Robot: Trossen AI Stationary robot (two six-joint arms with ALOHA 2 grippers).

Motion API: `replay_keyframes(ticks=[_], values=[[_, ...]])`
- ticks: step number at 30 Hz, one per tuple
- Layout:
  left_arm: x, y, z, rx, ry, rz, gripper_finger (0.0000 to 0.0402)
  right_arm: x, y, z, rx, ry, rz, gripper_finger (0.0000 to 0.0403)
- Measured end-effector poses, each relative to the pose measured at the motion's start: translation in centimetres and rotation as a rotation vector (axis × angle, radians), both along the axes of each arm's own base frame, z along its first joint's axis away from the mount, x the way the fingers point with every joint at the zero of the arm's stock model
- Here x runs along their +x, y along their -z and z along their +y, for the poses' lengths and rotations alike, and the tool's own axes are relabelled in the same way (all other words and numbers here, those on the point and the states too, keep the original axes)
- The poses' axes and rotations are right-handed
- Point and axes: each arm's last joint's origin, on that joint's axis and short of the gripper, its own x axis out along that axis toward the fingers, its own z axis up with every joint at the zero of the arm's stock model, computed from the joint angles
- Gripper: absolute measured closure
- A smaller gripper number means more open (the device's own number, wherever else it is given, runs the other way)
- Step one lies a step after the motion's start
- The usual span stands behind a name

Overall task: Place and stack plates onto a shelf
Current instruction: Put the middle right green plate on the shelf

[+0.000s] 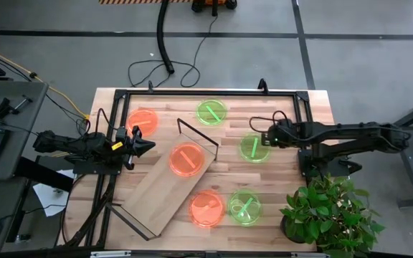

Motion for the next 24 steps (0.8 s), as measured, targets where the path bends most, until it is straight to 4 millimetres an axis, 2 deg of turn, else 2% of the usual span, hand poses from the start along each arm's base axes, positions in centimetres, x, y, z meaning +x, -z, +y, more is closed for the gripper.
replay_keyframes(ticks=[5,10,12,16,24], values=[[0.0,0.0,0.0,0.000,0.000,0.000,0.0398,-0.8,1.6,0.6,0.039,0.028,0.053,0.0259],[0.0,0.0,0.0,0.000,0.000,0.000,0.0398,-0.5,3.7,1.1,0.051,0.062,-0.067,0.0222],[0.0,0.0,0.0,0.000,0.000,0.000,0.0398,-0.4,4.5,1.3,0.065,0.075,-0.122,0.0218],[0.0,0.0,0.0,0.000,0.000,0.000,0.0398,-1.2,5.9,1.5,0.072,0.131,-0.118,0.0218],[0.0,0.0,0.0,0.000,0.000,0.000,0.0398,-1.0,6.2,1.6,0.041,0.184,-0.202,0.0218]])
